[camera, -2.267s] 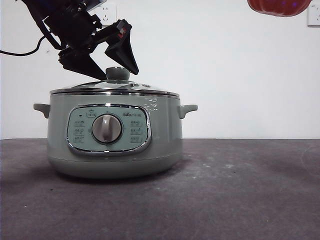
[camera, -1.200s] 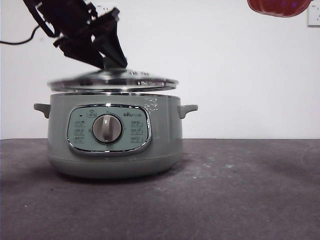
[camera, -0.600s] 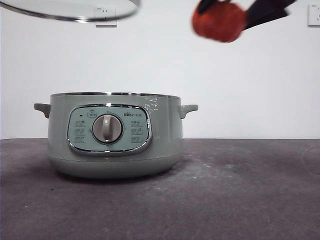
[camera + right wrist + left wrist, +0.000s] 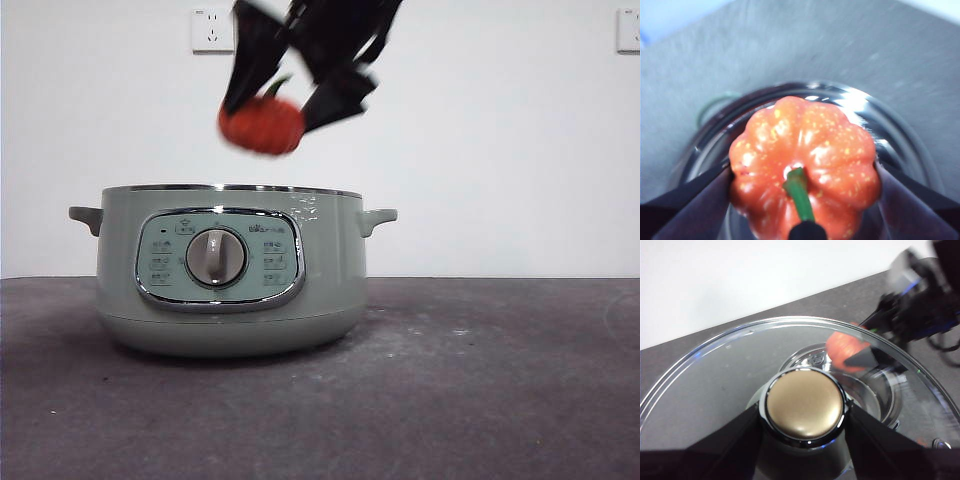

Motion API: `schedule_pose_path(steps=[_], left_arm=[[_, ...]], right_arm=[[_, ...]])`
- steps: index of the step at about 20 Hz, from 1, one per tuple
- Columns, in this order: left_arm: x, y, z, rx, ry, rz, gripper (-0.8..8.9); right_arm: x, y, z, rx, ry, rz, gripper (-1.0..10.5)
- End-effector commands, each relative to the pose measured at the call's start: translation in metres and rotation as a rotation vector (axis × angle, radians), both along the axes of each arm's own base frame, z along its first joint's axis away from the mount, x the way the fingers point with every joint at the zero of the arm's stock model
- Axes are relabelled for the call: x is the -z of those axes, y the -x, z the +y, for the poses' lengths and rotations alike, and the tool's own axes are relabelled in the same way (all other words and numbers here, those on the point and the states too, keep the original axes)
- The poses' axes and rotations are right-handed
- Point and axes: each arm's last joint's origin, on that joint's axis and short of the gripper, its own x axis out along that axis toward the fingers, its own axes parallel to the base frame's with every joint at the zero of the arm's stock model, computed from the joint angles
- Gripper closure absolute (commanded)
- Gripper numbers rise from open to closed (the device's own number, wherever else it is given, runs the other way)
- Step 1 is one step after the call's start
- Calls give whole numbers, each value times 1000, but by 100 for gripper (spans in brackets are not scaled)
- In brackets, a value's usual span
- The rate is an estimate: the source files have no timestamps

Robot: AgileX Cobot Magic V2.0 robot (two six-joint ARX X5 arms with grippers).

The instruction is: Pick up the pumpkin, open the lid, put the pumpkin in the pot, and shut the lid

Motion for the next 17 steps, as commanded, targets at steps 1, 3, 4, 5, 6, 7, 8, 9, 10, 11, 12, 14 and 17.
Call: schedule_pose_path(steps=[1, 3, 4, 5, 6, 7, 8, 9, 10, 11, 12, 14, 17], left_arm=[[-9, 9, 3, -7, 20, -74, 822], [-9, 10, 3, -7, 18, -66, 822], [-8, 10, 3, -6, 17, -60, 822], [-8, 10, 3, -6, 16, -55, 822], [-8, 10, 3, -6, 15, -53, 822], [-8, 11, 3, -3, 16, -54, 822], [-8, 10, 3, 0, 17, -53, 822], [-8, 10, 3, -1, 17, -53, 822], [-8, 10, 3, 0, 17, -53, 822], [-8, 10, 3, 0, 17, -53, 822], [-8, 11, 3, 0, 18, -54, 822], [-8, 10, 3, 1, 18, -54, 822], [-8, 10, 3, 3, 19, -57, 822]], right_arm=[[26, -9, 18, -16, 71, -21, 959], [44, -13, 27, -31, 98, -12, 959], [52, -15, 29, -32, 109, 0, 959], [60, -16, 32, -27, 128, 11, 959], [67, -18, 33, -21, 143, 20, 958], [73, -19, 34, -22, 152, 31, 958], [77, -20, 35, -22, 158, 38, 958], [79, -20, 35, -23, 162, 43, 958], [80, -19, 37, -34, 172, 42, 958], [81, -18, 37, -46, 185, 40, 958], [82, -16, 38, -55, 200, 44, 959], [85, -13, 39, -58, 228, 56, 958], [91, -12, 38, -64, 263, 81, 958]])
